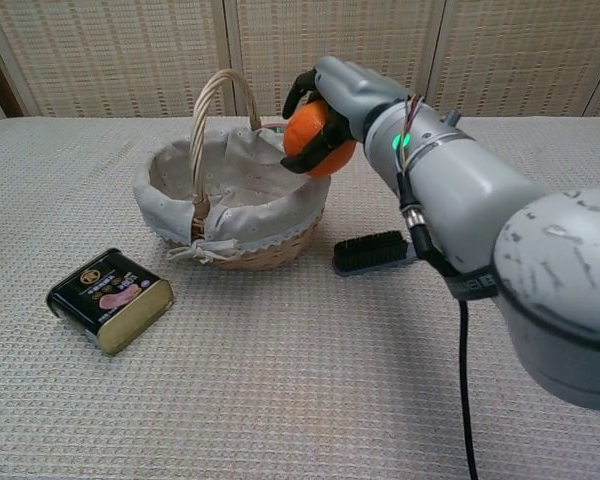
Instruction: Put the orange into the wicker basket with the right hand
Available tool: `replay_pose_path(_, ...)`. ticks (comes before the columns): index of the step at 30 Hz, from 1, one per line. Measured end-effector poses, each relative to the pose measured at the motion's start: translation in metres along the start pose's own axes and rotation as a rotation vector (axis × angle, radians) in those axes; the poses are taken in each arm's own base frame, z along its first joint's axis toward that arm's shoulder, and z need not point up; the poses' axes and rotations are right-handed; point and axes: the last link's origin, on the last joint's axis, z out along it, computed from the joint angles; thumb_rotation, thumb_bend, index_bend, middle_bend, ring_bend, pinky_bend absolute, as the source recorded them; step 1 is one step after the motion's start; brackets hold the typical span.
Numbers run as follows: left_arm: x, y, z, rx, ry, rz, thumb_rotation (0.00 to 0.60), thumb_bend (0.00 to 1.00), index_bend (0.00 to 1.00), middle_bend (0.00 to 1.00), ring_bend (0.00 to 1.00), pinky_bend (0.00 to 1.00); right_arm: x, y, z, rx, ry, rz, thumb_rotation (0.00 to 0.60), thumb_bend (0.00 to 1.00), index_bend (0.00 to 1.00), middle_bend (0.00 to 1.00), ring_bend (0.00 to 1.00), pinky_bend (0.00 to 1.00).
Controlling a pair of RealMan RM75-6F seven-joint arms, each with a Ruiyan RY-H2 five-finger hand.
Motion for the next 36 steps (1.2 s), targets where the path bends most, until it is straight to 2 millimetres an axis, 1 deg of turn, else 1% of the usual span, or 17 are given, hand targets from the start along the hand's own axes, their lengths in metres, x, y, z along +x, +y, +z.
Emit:
replay_pose_path(3,0.000,0.001,0.000,-0.005,0.002,-0.006,0.600,0.35,0.00,0.00,0.00,0.08,-0.010,-0.006,0.009,-0.004,0.005,-0.001,0.600,0.33,0.36,0.57,0.52,0.54)
replay_pose_path(11,0.000,0.000,0.000,0.001,-0.003,-0.021,0.600,0.35,0.00,0.00,0.00,0.08,-0.032,-0.025,0.020,0.033,0.036,0.037,0.600,0.33,0.39,0.55,0.50,0.52)
replay_pose_path(13,0.000,0.000,0.000,0.000,-0.004,-0.020,0.600,0.35,0.00,0.00,0.00,0.08,-0.039,-0.029,0.021,0.038,0.036,0.035,0.600,0.32,0.40,0.49,0.43,0.45)
replay_pose_path(14,0.000,0.000,0.000,0.000,-0.005,-0.020,0.600,0.35,0.00,0.00,0.00,0.08,-0.042,-0.032,0.021,0.042,0.030,0.035,0.600,0.29,0.34,0.39,0.32,0.35)
replay_pose_path(15,0.000,0.000,0.000,0.000,-0.006,-0.021,0.600,0.35,0.00,0.00,0.00,0.08,-0.044,-0.033,0.020,0.044,0.023,0.034,0.600,0.25,0.24,0.29,0.22,0.25)
replay_pose_path(17,0.000,0.000,0.000,0.000,-0.006,-0.023,0.600,0.35,0.00,0.00,0.00,0.08,-0.047,-0.034,0.020,0.046,0.010,0.024,0.600,0.18,0.05,0.13,0.06,0.10)
replay_pose_path(18,0.000,0.001,0.000,0.000,-0.006,-0.024,0.600,0.35,0.00,0.00,0.00,0.08,-0.047,-0.033,0.020,0.046,0.007,0.017,0.600,0.15,0.00,0.07,0.02,0.06)
replay_pose_path(19,0.000,0.001,0.000,0.000,-0.007,-0.024,0.600,0.35,0.00,0.00,0.00,0.08,-0.047,-0.033,0.020,0.047,0.006,0.008,0.600,0.13,0.00,0.03,0.00,0.05)
replay_pose_path(21,0.000,0.001,0.000,0.000,-0.008,-0.025,0.600,0.35,0.00,0.00,0.00,0.08,-0.044,-0.034,0.020,0.052,0.012,0.004,0.600,0.12,0.00,0.00,0.00,0.03)
replay_pose_path(30,0.000,0.000,0.000,0.002,-0.009,-0.021,0.600,0.35,0.00,0.00,0.00,0.08,-0.024,-0.035,0.018,0.073,0.056,0.027,0.600,0.11,0.00,0.00,0.00,0.03)
replay_pose_path(33,0.000,0.000,0.000,0.002,-0.011,-0.018,0.600,0.35,0.00,0.00,0.00,0.08,-0.015,-0.035,0.013,0.087,0.060,0.038,0.600,0.11,0.00,0.00,0.00,0.03)
replay_pose_path(36,0.000,0.000,0.000,0.003,-0.013,-0.015,0.600,0.35,0.00,0.00,0.00,0.08,-0.004,-0.031,0.003,0.107,0.060,0.035,0.600,0.11,0.00,0.00,0.00,0.02)
